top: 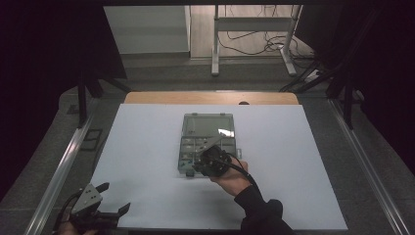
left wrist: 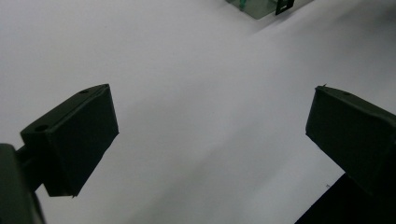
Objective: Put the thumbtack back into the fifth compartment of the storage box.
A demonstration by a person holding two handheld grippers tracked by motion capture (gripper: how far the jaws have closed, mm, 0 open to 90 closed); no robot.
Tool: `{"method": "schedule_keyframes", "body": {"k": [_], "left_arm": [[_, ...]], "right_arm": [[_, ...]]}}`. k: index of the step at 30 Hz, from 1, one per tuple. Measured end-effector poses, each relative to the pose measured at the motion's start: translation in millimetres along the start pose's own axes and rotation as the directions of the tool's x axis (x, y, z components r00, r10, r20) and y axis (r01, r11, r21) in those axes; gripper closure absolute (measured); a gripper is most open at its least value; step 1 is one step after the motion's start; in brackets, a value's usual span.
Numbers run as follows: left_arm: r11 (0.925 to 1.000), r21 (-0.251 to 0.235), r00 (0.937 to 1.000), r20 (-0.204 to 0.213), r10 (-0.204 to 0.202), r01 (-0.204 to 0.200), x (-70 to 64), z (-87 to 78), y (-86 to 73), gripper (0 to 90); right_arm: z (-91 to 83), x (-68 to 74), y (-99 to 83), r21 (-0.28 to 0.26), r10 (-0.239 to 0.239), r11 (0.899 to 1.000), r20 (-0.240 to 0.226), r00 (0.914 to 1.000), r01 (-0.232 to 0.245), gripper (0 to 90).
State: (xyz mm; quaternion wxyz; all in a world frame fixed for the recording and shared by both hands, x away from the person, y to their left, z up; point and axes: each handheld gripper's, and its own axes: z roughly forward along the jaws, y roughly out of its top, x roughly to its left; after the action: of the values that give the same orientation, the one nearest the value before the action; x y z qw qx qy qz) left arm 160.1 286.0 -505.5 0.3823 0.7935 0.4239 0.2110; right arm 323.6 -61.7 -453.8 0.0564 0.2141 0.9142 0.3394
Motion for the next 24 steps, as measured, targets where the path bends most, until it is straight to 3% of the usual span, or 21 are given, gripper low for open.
{"method": "schedule_keyframes", "body": {"k": [16,24], "left_arm": [[1.0000,0.000,1.0000,0.002,0.000,-0.001,0.3,-0.1,-0.1,2.8],[1.0000,0.000,1.0000,0.002,0.001,-0.001,0.3,0.0,-0.1,2.8]], "right_arm": [[22.4,-14.2,20.7,0.007,0.027,1.000,0.015,0.9995,-0.027,82.7],[40.7,-14.5,29.5,0.033,0.002,0.999,0.029,0.9996,-0.003,82.5]]}}
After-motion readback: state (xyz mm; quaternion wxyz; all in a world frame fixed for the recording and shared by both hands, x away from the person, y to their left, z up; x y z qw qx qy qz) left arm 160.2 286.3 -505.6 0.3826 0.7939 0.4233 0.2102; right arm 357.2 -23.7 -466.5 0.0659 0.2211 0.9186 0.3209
